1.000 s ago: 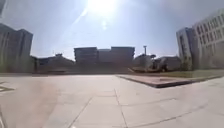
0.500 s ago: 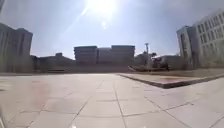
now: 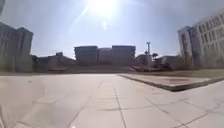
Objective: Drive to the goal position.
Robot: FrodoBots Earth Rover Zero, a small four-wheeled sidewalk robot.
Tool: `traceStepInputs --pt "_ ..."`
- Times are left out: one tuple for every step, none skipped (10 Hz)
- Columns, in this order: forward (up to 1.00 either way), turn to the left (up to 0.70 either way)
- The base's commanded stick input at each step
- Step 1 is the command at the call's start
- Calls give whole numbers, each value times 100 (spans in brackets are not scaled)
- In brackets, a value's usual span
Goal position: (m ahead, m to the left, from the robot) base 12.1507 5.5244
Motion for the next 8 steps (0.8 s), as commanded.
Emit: traceStepInputs --pt "100 5" --pt "100 5" --pt "100 5" --pt "100 5" --pt "100 5" --pt "100 6" --pt "100 6" --pt "100 6"
